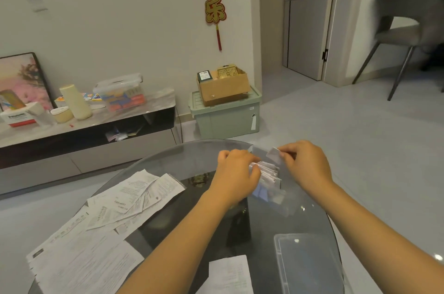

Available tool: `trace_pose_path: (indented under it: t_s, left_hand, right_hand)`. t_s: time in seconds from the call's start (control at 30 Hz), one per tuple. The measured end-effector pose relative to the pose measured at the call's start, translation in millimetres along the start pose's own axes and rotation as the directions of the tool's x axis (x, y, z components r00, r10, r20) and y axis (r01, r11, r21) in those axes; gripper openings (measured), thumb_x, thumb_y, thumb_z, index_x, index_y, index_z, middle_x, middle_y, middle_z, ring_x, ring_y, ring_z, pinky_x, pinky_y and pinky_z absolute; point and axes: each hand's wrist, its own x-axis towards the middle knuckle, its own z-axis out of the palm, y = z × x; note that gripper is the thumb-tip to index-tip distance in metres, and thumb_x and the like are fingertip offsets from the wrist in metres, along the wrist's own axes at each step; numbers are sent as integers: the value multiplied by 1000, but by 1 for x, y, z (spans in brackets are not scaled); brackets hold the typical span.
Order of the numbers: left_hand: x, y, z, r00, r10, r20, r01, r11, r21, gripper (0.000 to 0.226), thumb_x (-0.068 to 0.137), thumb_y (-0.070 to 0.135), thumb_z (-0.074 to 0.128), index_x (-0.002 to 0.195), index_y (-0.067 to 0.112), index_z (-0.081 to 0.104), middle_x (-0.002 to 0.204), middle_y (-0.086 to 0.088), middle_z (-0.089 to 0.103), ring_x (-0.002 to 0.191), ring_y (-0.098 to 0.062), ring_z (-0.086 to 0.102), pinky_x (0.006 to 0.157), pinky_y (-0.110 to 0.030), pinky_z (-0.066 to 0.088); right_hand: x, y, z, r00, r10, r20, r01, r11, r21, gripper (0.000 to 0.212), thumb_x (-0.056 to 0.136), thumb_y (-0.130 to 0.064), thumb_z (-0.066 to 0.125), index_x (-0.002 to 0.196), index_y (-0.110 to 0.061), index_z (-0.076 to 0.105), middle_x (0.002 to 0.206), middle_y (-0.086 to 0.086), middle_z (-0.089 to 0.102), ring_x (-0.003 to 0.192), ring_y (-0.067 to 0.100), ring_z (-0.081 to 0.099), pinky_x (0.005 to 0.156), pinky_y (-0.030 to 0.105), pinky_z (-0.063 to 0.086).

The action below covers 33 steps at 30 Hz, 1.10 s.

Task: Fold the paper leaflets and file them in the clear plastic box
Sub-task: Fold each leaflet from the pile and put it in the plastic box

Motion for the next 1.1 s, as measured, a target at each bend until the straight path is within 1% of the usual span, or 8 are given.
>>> trace_pose_path:
  t_s: [0.1, 0.17, 0.33, 0.53, 0.67, 0.83, 0.93, 1.1]
  left_hand:
    - [20, -4, 17, 990, 109, 93, -123, 980, 157, 67, 77, 40, 10, 105, 14, 65, 109, 1, 64, 103, -16, 50, 95, -30, 14]
    - [29, -8, 28, 980, 153, 130, -179, 961, 211, 75, 69, 44, 3, 103, 13, 63, 107, 1, 63, 101, -17, 49, 92, -30, 14]
    - [33, -13, 36, 969, 195, 152, -230, 935, 269, 82, 69, 45, -1, 115, 16, 60, 113, 2, 59, 108, -16, 45, 95, -34, 14]
    - [33, -12, 37, 975, 180, 126, -208, 942, 265, 86, 68, 44, -6, 105, 13, 65, 105, 0, 56, 103, -14, 43, 96, -34, 18]
    - [33, -13, 38, 978, 175, 110, -197, 949, 246, 86, 68, 44, -6, 103, 12, 66, 104, -1, 56, 101, -14, 43, 96, -35, 20]
    - [31, -16, 39, 982, 164, 91, -179, 967, 184, 86, 69, 43, -4, 113, 15, 65, 106, -1, 57, 106, -16, 44, 104, -34, 15]
    - [30, -17, 40, 988, 141, 69, -151, 975, 163, 84, 68, 43, -2, 111, 13, 64, 109, -1, 59, 109, -15, 46, 107, -33, 11]
    - [32, -12, 35, 978, 130, 165, -167, 958, 234, 87, 70, 44, -6, 127, 20, 56, 116, -1, 52, 113, -15, 39, 107, -39, 12]
  right_hand:
    - [6, 6, 7, 999, -8, -39, 5, 997, -78, 17, 89, -15, 58, 96, -17, 73, 96, 2, 70, 88, 22, 61, 73, 32, 50]
    - [10, 8, 11, 999, -17, -49, 10, 990, -139, 17, 89, -16, 56, 95, -18, 72, 94, 0, 70, 89, 21, 60, 73, 32, 49]
    - [14, 8, 19, 998, -62, -21, 53, 951, -304, 22, 90, -17, 50, 99, -18, 70, 100, 0, 67, 98, 21, 56, 72, 28, 40]
    - [17, 5, 32, 998, -68, 2, 64, 930, -363, 22, 89, -12, 48, 95, -12, 69, 97, 4, 64, 96, 22, 54, 65, 27, 34]
    - [19, 4, 36, 997, -71, 42, 83, 883, -462, 22, 88, -10, 48, 92, -14, 69, 89, 1, 62, 85, 20, 54, 59, 26, 38]
    - [21, -2, 38, 987, -25, 160, 115, 803, -584, 17, 88, -14, 52, 85, -19, 68, 80, 0, 62, 68, 19, 46, 45, 23, 22]
    - [20, -6, 36, 968, -14, 249, 173, 756, -631, 16, 81, -5, 54, 74, -19, 54, 80, 0, 64, 69, 23, 48, 45, 23, 20]
    - [20, -5, 30, 967, -9, 254, 161, 793, -588, 26, 85, -7, 50, 105, -18, 63, 98, 3, 66, 91, 25, 62, 61, 26, 37]
